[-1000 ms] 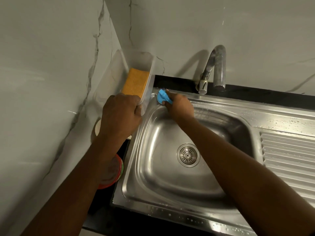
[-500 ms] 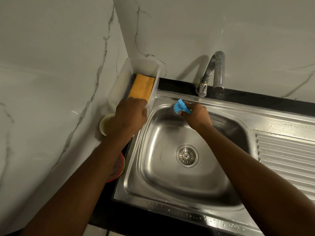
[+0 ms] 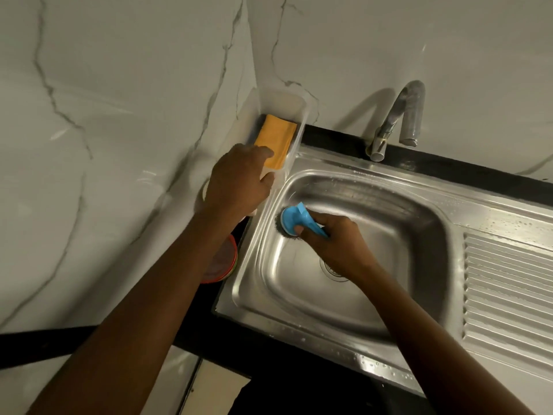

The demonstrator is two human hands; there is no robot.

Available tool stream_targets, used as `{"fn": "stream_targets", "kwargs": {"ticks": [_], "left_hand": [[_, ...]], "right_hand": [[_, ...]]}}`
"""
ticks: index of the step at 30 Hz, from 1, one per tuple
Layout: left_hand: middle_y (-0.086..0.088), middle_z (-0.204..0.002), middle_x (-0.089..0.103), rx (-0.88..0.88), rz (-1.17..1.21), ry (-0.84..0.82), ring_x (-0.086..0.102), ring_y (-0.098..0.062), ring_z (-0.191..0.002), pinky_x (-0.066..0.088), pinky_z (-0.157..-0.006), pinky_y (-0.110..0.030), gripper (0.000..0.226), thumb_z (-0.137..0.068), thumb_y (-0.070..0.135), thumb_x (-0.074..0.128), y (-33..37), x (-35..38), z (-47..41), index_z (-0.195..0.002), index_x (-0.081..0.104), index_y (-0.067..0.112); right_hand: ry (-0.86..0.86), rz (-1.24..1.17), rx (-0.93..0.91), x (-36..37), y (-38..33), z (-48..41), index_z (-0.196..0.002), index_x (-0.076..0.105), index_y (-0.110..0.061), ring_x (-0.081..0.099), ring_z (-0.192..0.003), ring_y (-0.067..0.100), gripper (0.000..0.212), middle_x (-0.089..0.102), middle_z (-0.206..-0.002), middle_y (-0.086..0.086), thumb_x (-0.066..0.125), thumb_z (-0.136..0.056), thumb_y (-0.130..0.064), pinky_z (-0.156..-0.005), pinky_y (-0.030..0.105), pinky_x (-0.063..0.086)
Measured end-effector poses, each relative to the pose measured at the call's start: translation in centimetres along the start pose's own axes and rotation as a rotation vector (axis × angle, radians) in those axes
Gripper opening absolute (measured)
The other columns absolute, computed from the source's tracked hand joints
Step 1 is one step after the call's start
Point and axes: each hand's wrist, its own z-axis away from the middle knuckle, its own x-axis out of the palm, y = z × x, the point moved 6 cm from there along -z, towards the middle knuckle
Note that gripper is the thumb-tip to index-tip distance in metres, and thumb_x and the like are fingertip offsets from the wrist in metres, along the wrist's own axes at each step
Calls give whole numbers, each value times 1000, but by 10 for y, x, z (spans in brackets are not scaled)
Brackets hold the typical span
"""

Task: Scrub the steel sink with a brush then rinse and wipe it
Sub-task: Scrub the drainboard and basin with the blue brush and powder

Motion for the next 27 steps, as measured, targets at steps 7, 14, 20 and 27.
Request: {"fn": "stream_targets", "kwargs": {"ticks": [7,14,20,27], "left_hand": [[-5,-105,75,-72,39,83,68,-22,-95,57,-80,-40,25,-100,32,62,-16,-50,61,-114,74,16],[1,-104,76,-189,79,125,69,-18,-93,55,-78,-33,25,-98,34,66,-35,-69,104,-115,75,18],[0,-104,76,-260,89,128,68,-16,-93,43,-79,-24,23,-100,35,66,-41,-74,130,-113,76,19],[-2,-110,77,-268,139,150,64,-11,-92,47,-80,-25,26,-99,34,70,-45,-72,152,-118,75,17]], "right_hand": [[-224,127,-214,73,-69,11,-143,58,-42,60,-61,-1,42,73,-91,-13,56,-102,-51,-56,11,39],[-301,347,-361,127,-101,8,-121,70,-29,69,-79,19,28,75,-96,-2,57,-101,-42,-70,37,59],[-324,549,-385,149,-110,8,-123,66,-21,68,-82,23,28,72,-101,3,54,-104,-38,-69,30,46],[-307,326,-298,121,-112,21,-131,67,-31,63,-75,6,32,73,-102,-7,57,-103,-43,-65,21,47]]}}
